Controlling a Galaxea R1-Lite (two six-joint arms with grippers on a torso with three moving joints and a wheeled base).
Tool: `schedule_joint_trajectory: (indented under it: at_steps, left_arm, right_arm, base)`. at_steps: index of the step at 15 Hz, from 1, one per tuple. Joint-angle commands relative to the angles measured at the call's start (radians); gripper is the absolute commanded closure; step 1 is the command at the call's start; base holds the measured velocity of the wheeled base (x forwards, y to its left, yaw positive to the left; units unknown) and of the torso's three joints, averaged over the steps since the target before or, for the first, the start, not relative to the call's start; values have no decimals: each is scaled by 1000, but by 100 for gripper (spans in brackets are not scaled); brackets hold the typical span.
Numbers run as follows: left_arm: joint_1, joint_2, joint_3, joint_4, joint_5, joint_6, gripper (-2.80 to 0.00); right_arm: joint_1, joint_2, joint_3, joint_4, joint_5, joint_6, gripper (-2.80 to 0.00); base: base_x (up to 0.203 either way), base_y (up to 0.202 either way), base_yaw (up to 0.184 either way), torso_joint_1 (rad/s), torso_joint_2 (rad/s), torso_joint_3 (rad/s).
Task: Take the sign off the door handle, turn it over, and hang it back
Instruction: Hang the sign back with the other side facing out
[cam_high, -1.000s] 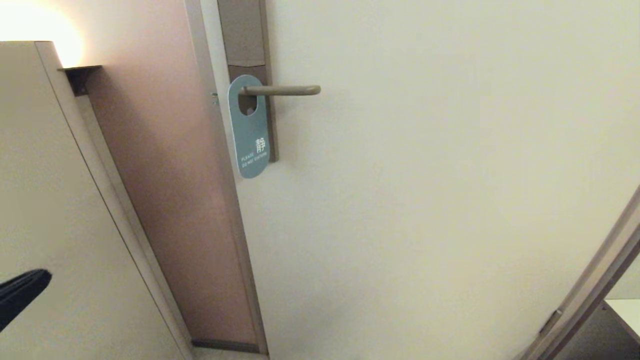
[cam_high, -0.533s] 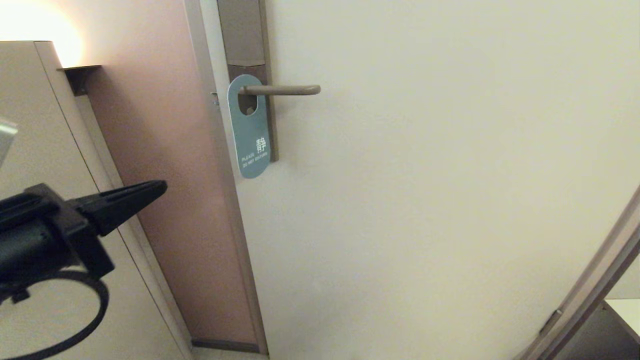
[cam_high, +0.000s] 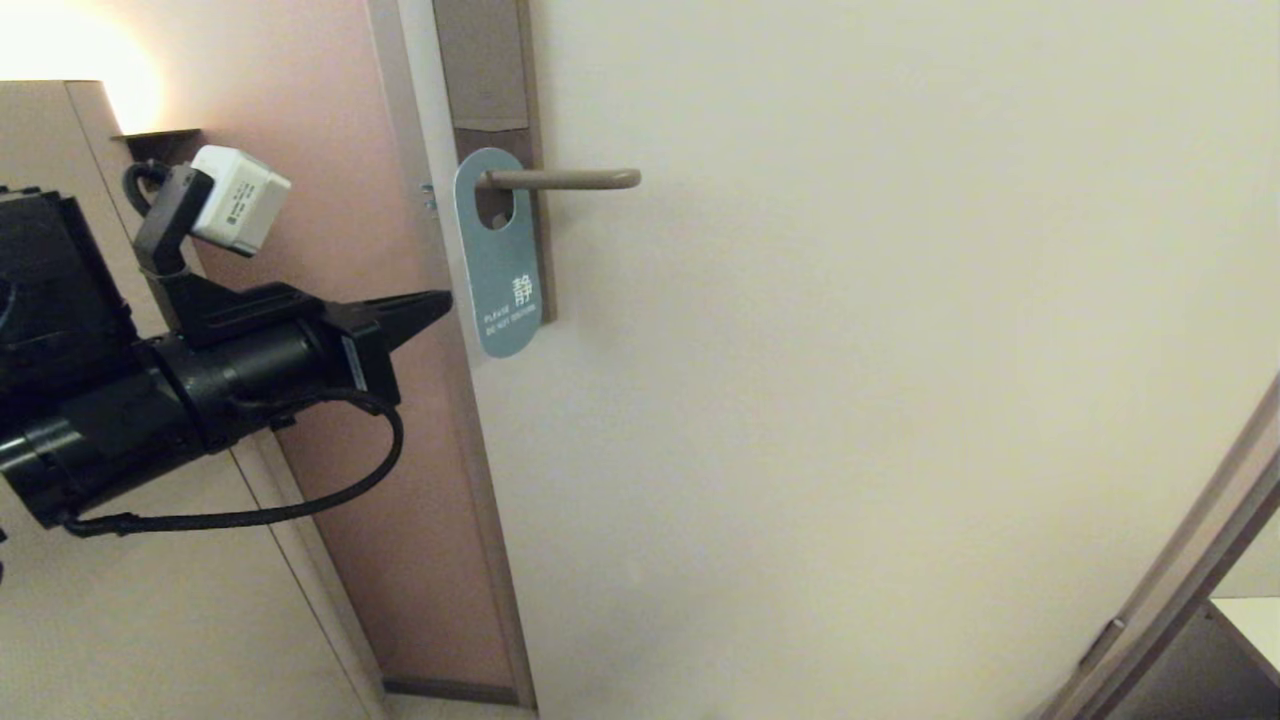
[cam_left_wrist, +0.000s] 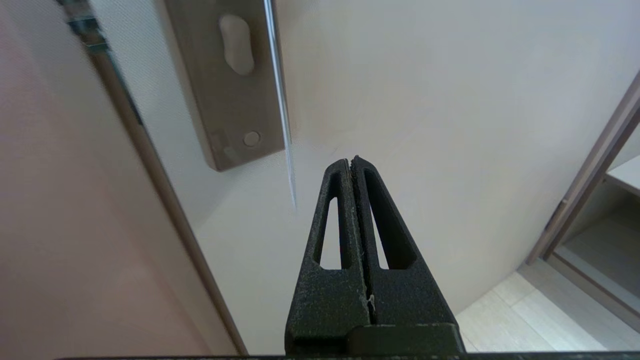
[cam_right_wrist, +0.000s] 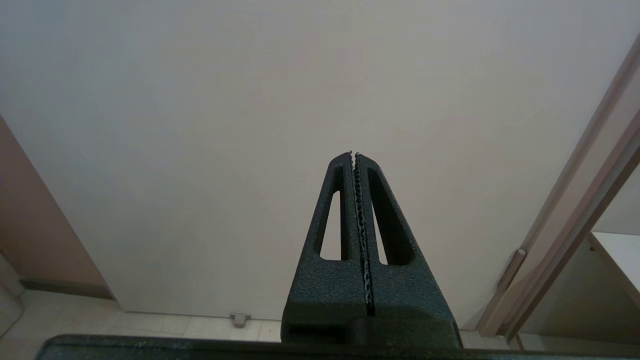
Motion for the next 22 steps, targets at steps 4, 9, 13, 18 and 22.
schedule_joint_trajectory:
  at_steps: [4, 9, 13, 18, 22]
  left_arm:
    - [-10, 97, -23, -45, -1, 0, 0]
    - [-17, 169, -102, -88, -1, 2, 0]
    - [-15, 189, -120, -90, 8, 5, 0]
    - [31, 209, -121, -149, 29, 14, 0]
    - [84, 245, -120, -208, 47, 28, 0]
  right_arm:
    - [0, 1, 0, 0, 0, 0, 0]
    - [0, 1, 0, 0, 0, 0, 0]
    - [0, 1, 0, 0, 0, 0, 0]
    - [0, 1, 0, 0, 0, 0, 0]
    - [0, 1, 0, 0, 0, 0, 0]
  base:
    - [0, 0, 0, 0, 0, 0]
    - [0, 0, 0, 0, 0, 0]
    - [0, 0, 0, 0, 0, 0]
    - [0, 0, 0, 0, 0, 0]
    - [0, 0, 0, 0, 0, 0]
